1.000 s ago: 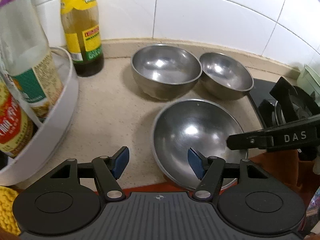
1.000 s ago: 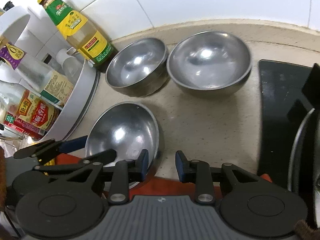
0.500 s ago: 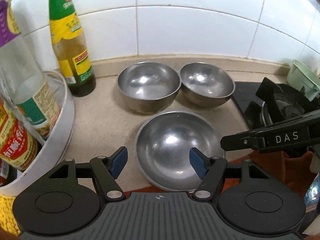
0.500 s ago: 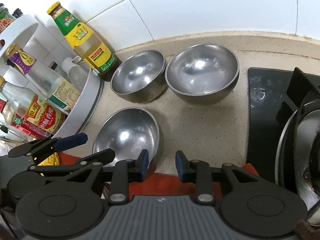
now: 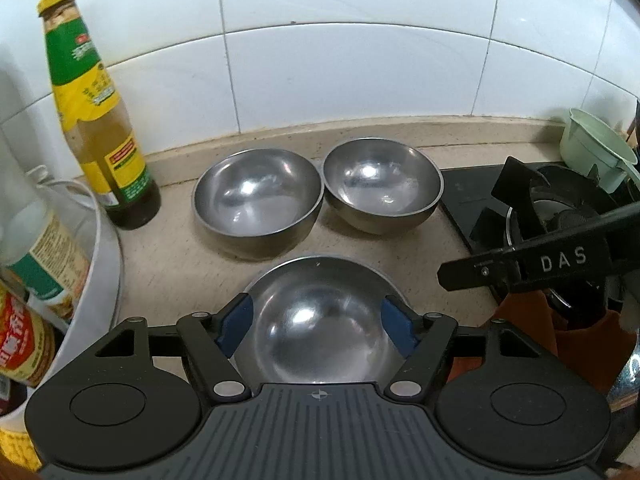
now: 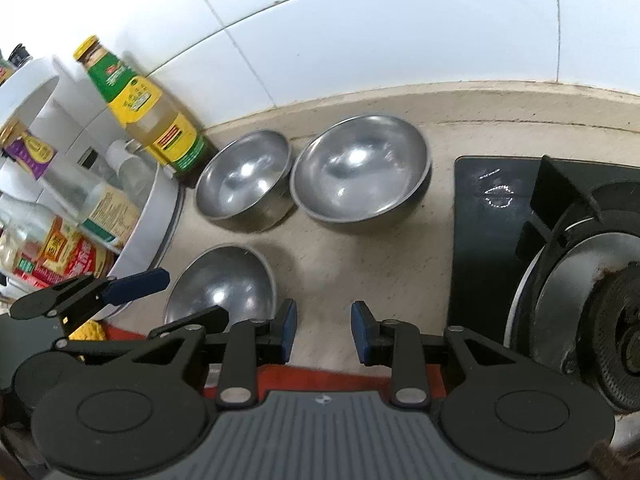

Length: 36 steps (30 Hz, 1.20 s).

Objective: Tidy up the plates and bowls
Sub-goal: 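Lift the steel bowl and carry it toward another steel bowl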

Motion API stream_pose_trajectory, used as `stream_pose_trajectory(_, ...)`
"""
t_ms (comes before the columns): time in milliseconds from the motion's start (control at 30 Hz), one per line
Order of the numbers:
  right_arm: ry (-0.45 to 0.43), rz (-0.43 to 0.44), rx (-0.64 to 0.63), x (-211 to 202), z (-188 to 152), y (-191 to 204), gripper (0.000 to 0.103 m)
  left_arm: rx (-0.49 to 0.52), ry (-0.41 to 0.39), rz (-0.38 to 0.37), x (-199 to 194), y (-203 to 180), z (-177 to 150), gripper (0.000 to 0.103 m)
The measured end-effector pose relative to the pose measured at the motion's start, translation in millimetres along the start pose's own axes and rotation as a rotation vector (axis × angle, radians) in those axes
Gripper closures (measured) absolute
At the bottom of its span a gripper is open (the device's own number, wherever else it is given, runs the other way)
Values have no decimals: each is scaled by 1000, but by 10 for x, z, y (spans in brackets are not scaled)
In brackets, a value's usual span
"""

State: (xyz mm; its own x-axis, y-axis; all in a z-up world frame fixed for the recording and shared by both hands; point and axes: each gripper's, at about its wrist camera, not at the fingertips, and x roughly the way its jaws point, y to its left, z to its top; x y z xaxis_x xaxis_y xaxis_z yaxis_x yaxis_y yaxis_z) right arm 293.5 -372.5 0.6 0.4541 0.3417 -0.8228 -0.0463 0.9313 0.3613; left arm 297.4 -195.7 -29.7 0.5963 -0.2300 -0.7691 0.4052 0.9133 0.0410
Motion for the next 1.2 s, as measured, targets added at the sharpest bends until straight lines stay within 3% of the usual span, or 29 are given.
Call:
stream_pose_trajectory(733, -19, -38, 59, 86, 226, -237, 75, 65, 14, -31, 259, -142, 257, 23)
stream_pose_trajectory(1200, -47, -60, 95, 98, 364, -390, 75, 55, 43, -80, 472, -195, 402, 21)
